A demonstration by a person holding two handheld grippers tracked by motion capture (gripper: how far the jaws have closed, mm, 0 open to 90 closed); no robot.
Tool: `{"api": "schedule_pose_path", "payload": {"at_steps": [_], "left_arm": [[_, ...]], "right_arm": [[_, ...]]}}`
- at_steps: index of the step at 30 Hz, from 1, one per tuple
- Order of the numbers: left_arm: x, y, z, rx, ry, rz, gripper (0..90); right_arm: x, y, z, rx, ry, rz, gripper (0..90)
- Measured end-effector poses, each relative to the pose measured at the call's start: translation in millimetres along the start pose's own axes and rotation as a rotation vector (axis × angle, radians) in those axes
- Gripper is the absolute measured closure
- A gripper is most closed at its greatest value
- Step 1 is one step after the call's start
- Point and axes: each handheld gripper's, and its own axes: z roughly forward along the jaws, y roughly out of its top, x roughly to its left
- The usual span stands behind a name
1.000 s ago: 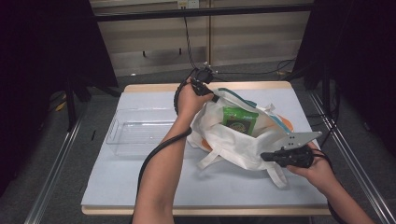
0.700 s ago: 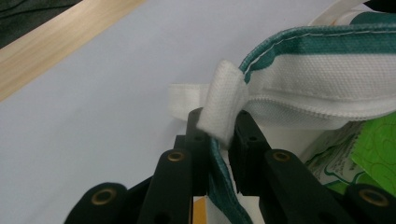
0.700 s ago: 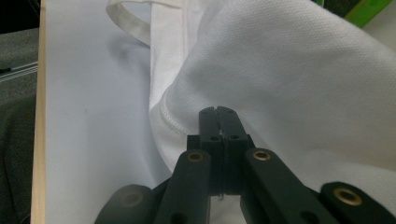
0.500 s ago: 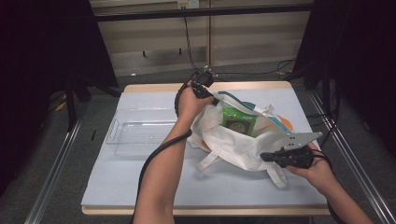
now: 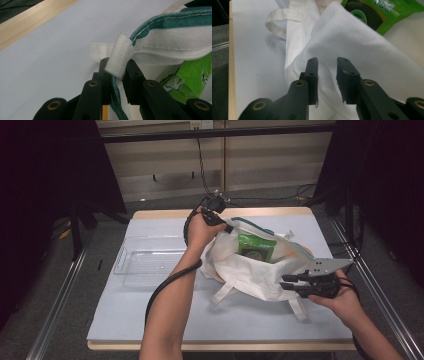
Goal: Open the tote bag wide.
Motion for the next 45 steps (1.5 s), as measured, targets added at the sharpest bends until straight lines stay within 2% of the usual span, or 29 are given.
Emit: {"api": "schedule_pose_path", "payload": {"at_steps": [6, 13, 14, 15, 18, 19, 21, 23, 24, 27, 30, 31, 35, 37, 40, 45], "left_arm": [[-4.2, -1.2, -8.2, -0.034, -0.007, 0.01, 69.0], [-8.7, -4.1, -20.0, -0.071, -0.03, 0.013, 58.3], [-8.0, -4.7, -22.0, -0.065, -0.036, 0.032, 57.9], [-9.9, -5.7, -21.8, -0.088, -0.041, 0.007, 57.2], [-10.8, -6.6, -23.2, -0.071, -0.04, 0.029, 56.4], [-11.5, -6.7, -22.9, -0.084, -0.043, 0.026, 55.5], [-11.3, -5.3, -24.0, -0.092, -0.045, 0.045, 54.3], [-11.8, -3.4, -23.4, -0.1, -0.04, 0.038, 54.5], [-11.8, -2.6, -22.2, -0.102, -0.039, 0.022, 55.2], [-11.8, -0.1, -18.1, -0.083, -0.034, 0.037, 58.9], [-11.1, 1.0, -14.9, -0.079, -0.027, 0.029, 62.5], [-9.2, 1.3, -15.4, -0.061, -0.022, 0.042, 63.7], [-6.7, 0.0, -14.2, -0.055, -0.023, 0.021, 69.2], [-5.3, -0.5, -13.6, -0.051, -0.022, 0.025, 70.2], [-4.9, -0.5, -13.7, -0.035, -0.021, 0.026, 70.9], [-6.4, 1.3, -13.2, -0.032, 0.001, 0.031, 73.4]], "right_arm": [[-1.4, 7.1, -2.4, 0.0, -0.017, 0.005, 62.5], [-1.6, 15.8, -5.9, 0.007, -0.028, -0.013, 58.5], [-1.5, 17.2, -6.6, 0.006, -0.03, -0.011, 57.8], [-1.8, 18.6, -7.4, 0.006, -0.033, -0.009, 56.7], [-2.4, 22.6, -10.1, -0.001, -0.042, -0.003, 56.5], [-3.0, 23.7, -10.8, -0.002, -0.047, -0.008, 56.1], [-4.3, 25.4, -11.7, -0.009, -0.053, -0.006, 55.5], [-6.2, 26.2, -11.1, -0.015, -0.058, -0.005, 55.0], [-6.8, 26.4, -9.9, -0.016, -0.06, -0.004, 53.9], [-7.9, 27.5, -4.7, -0.008, -0.068, -0.011, 49.7], [-9.9, 30.5, -0.1, -0.01, -0.062, -0.014, 46.3], [-10.9, 31.4, 1.6, -0.016, -0.062, -0.013, 45.2], [-13.5, 31.8, 7.3, -0.018, -0.063, -0.009, 39.7], [-14.7, 32.2, 7.7, -0.036, -0.07, -0.017, 38.6], [-16.1, 34.0, 7.2, -0.039, -0.072, -0.004, 35.0], [-16.0, 38.0, 8.8, -0.048, -0.079, -0.011, 32.4]]}}
